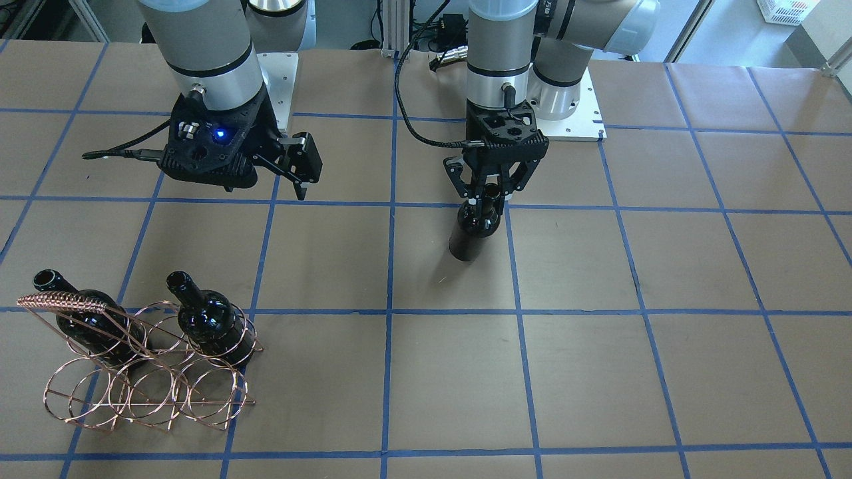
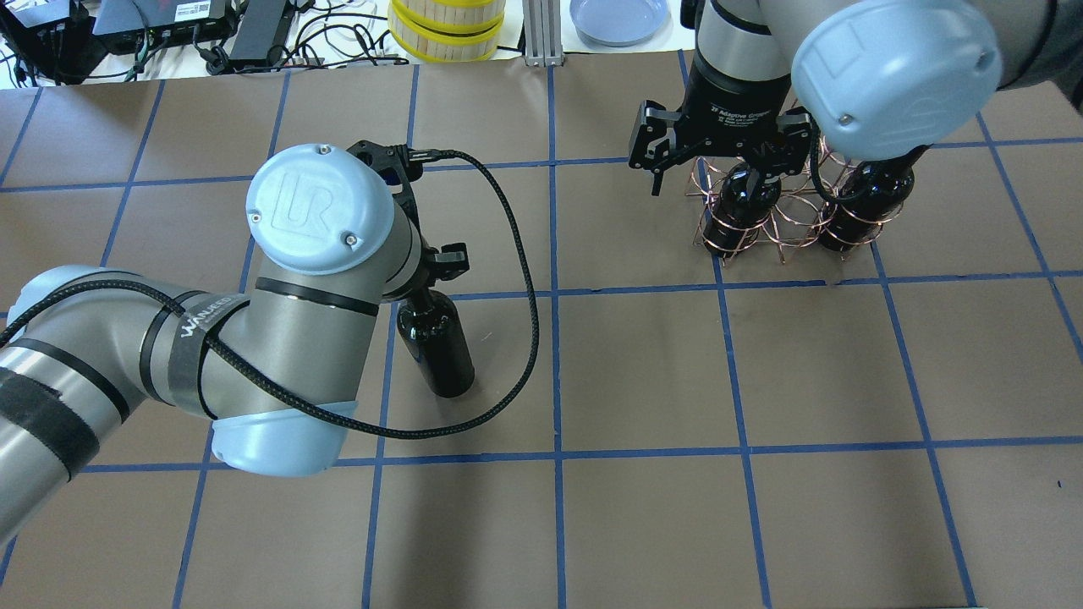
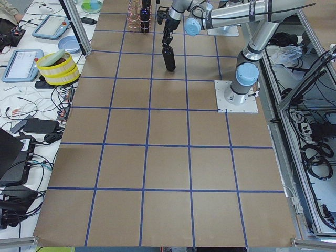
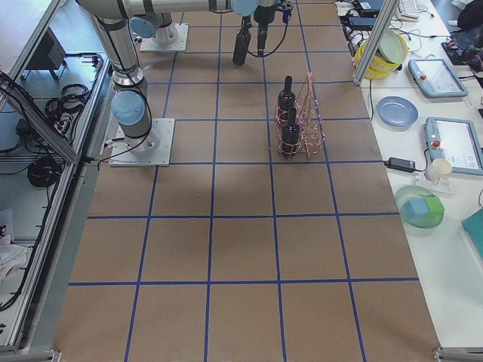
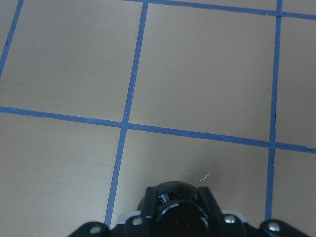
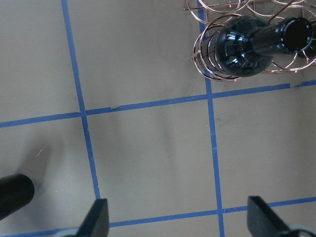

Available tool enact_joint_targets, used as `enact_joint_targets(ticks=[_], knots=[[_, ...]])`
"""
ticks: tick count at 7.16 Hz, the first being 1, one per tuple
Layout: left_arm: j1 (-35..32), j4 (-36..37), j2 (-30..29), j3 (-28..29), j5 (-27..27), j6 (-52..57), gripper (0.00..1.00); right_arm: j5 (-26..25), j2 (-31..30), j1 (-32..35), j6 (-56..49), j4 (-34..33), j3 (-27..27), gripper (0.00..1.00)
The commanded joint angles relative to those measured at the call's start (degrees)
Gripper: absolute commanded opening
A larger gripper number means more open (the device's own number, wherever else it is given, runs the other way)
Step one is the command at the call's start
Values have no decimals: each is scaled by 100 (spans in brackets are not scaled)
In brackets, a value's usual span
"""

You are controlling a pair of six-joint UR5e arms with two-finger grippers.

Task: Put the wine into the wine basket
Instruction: 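Set the bottle upright with the left gripper while the right gripper hovers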

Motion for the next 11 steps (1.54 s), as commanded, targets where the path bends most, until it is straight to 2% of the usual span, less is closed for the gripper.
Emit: enact_joint_targets(ticks=[1,4,11], knots=[[26,186,-33,27,5,14,4,7,1,2,-5,-31,17,100],[97,565,-191,97,-3,32,4,7,1,2,-5,-31,17,100],[114,583,-411,247,14,93,4,7,1,2,-5,-31,26,100]])
